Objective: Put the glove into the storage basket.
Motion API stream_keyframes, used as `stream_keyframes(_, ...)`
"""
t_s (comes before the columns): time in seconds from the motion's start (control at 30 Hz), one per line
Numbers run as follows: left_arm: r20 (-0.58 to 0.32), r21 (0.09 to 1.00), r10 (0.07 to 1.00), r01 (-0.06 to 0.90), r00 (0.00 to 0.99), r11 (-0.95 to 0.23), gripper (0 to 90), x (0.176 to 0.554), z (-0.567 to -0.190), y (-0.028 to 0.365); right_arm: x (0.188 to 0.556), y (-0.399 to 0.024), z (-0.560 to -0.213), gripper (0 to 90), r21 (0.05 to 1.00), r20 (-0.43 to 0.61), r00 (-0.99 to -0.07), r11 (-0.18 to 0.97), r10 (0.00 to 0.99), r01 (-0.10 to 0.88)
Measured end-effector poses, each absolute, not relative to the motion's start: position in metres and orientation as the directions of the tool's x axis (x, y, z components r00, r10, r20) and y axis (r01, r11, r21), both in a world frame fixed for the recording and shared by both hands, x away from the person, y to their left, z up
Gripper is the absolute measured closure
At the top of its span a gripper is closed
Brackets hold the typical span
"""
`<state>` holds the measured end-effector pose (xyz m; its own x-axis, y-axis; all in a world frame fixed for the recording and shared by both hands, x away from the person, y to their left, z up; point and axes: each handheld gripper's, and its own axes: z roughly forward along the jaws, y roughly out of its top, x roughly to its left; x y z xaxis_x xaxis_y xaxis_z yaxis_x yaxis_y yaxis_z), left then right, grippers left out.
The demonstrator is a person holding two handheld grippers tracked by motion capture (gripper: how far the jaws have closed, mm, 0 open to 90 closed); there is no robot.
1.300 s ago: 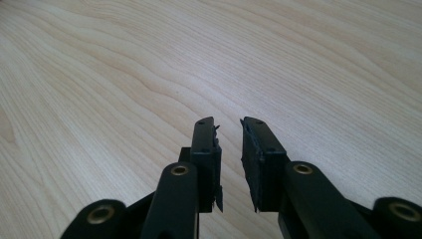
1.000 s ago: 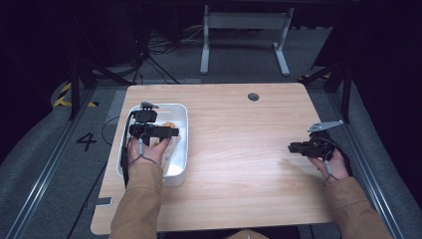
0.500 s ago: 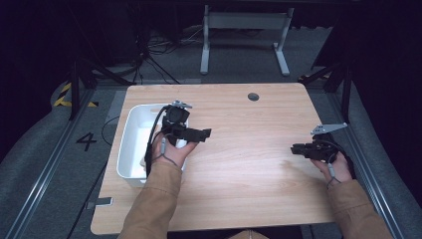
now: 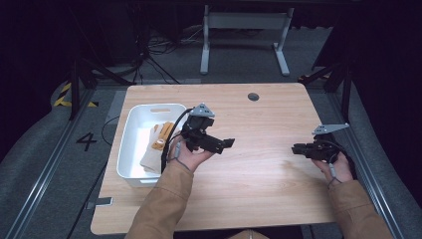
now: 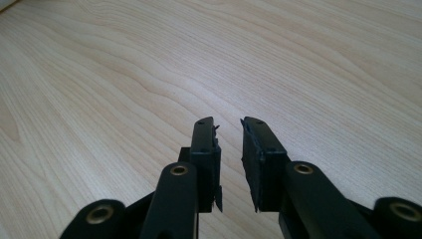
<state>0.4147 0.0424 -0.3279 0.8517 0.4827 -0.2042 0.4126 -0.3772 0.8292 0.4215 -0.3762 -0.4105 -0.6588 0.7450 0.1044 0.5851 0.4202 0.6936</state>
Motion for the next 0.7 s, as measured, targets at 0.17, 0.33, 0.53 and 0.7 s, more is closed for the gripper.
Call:
stream_keyframes(0.17, -0.193, 0.843, 0.451, 0.382, 0.871, -0.379, 0.0, 0.411, -0.332, 0.035, 0.421, -0.376, -0.410, 76.2, 0.697, 0.104, -0.663, 0.421, 0.742, 0.581)
stream_keyframes(0.33, -0.184, 0.870, 0.438, 0.353, 0.880, -0.343, 0.7, 0.407, -0.348, 0.023, 0.422, -0.375, -0.410, 76.3, 0.699, 0.101, -0.663, 0.421, 0.741, 0.577)
stream_keyframes(0.53, -0.199, 0.837, 0.453, 0.391, 0.869, -0.382, 0.0, 0.407, -0.373, 0.008, 0.422, -0.377, -0.409, 76.2, 0.702, 0.103, -0.661, 0.417, 0.743, 0.577)
stream_keyframes(0.7, -0.273, 0.835, 0.441, 0.438, 0.855, -0.332, 0.0, 0.402, -0.390, 0.005, 0.422, -0.375, -0.411, 76.3, 0.696, 0.096, -0.666, 0.428, 0.740, 0.576)
